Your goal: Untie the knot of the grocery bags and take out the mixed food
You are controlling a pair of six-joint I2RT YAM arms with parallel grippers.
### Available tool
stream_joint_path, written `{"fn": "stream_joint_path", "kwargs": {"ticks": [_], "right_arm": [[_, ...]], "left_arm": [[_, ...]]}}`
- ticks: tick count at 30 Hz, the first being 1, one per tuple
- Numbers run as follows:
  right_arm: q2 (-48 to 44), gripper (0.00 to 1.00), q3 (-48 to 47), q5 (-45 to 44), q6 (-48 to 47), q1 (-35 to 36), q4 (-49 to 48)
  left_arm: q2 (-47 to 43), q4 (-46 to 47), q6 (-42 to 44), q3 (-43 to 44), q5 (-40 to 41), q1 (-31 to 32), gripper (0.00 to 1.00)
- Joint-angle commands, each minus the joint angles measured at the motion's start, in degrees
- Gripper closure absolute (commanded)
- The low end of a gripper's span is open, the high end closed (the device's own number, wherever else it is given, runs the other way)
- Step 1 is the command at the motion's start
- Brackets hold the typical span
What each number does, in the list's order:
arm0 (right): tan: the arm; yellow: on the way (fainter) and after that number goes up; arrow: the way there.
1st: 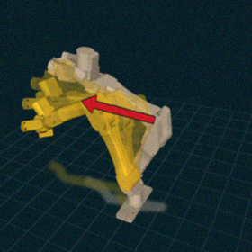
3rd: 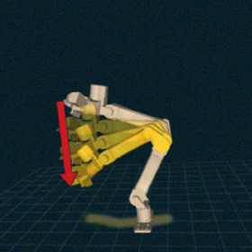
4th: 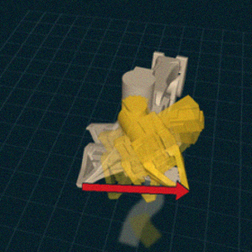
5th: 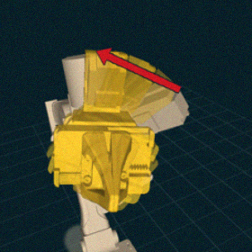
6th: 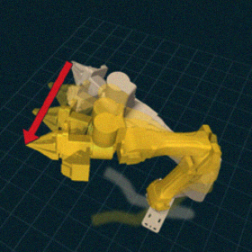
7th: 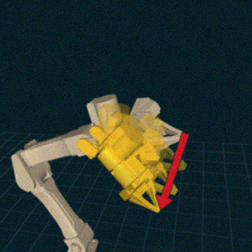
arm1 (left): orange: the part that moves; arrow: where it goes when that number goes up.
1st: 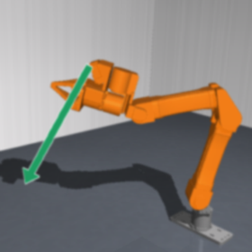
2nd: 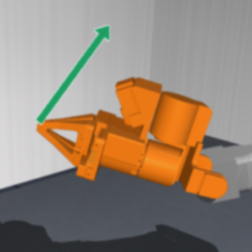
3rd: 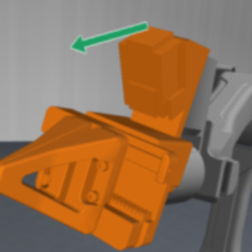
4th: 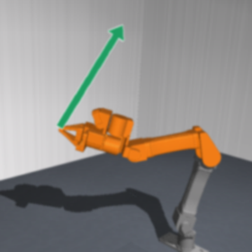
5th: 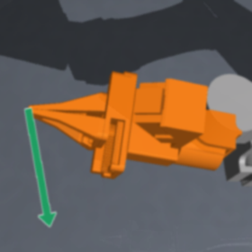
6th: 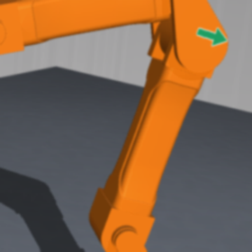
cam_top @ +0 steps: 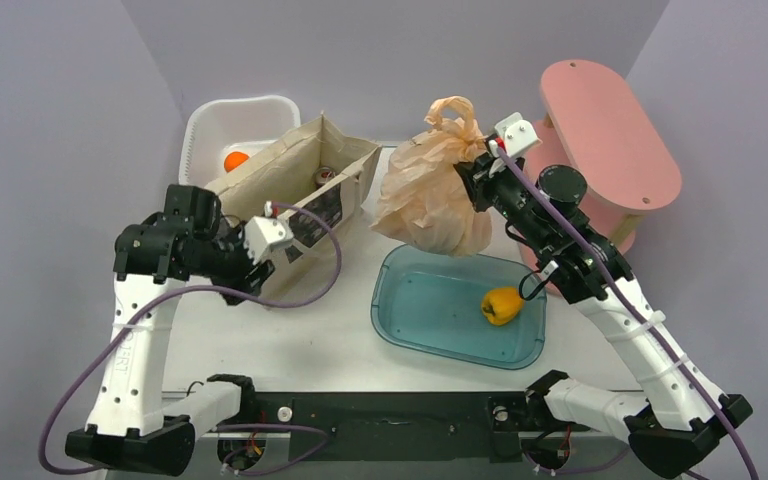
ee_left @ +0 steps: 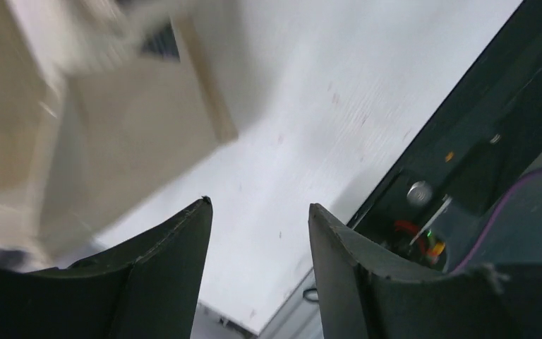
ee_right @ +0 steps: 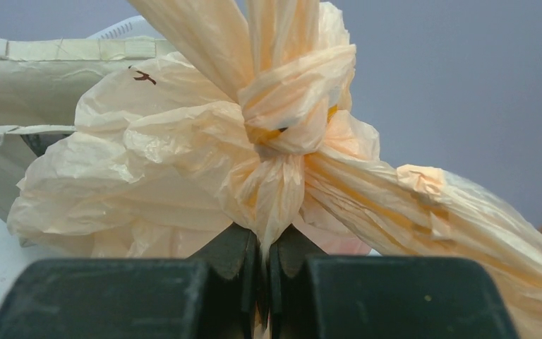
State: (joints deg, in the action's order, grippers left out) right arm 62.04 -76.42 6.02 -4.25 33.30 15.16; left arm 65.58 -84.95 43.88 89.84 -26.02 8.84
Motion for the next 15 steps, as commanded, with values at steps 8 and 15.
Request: {"fn": "stream_joint_path", "kwargs": {"ticks": [8,15], "right_arm": [[-5.5,1.00,2.6,-0.9,2.0,-0.8,-0.5],[-8.1,1.00,5.8,-1.9,1.9,-0.9,1.8]], "left_arm": [[-3.2,16.8,30.8,-29.6,8.0,-36.5,0.54],[1.1,47.7,14.0,-40.5,-16.9,-36.6,0.52]]}}
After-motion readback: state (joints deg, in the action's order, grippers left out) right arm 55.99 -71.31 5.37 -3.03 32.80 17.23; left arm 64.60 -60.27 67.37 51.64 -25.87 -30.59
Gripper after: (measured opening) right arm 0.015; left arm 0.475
